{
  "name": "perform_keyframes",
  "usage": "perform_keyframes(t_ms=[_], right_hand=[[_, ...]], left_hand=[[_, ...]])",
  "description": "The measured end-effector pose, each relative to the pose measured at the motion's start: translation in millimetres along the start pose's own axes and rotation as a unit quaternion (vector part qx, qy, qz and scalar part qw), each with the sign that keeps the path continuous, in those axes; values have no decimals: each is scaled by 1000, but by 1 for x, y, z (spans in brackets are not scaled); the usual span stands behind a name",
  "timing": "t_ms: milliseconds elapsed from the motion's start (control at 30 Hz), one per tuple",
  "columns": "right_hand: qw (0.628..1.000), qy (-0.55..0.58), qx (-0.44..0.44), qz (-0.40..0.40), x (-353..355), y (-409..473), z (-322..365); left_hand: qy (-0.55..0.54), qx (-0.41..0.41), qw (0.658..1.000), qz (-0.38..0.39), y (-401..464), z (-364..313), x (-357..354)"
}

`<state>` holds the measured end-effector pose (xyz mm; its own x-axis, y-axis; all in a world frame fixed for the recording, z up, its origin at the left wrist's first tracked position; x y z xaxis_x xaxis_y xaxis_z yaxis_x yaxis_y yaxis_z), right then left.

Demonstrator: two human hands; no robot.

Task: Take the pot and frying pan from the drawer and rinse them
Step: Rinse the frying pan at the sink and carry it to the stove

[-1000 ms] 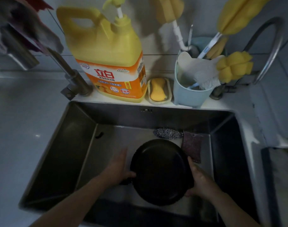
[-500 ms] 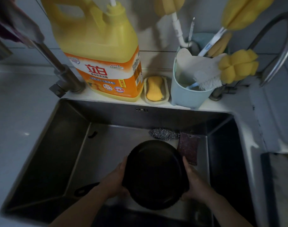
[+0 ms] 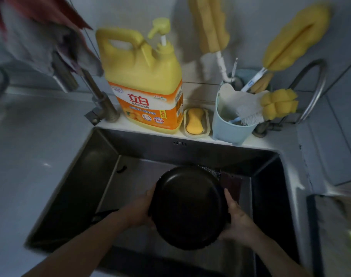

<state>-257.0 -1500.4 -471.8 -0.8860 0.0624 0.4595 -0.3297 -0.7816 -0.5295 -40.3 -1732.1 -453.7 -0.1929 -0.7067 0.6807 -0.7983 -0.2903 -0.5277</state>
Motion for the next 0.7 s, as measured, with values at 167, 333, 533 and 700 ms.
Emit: perform_keyframes(t_ms=[167,333,533,700], right_hand=[[997,48,48,-31,30,-33,34],[986,49,124,-104,53,-87,67],[961,-20,190,-201,89,-126,108],[925,-67,270,-260,123,-158,161]], left_hand=[[-27,-31,999,-6,-13,-42,61],[-14,-88,994,-60,-59,-100,105],[49,-101,975,-194,-116,-140,125],[74,-137,940,-304,-148,-164,157]])
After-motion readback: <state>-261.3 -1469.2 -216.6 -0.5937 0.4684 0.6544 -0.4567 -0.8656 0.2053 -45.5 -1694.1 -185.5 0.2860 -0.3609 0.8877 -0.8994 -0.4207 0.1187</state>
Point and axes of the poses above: each hand's wrist, its own y-axis towards the middle knuckle, its own x-axis out of the back of the hand, z = x × y, the point moved 5 cm from there along y, towards the middle knuckle, and after that the axes turned 3 degrees about z, right-handed, at the moved point
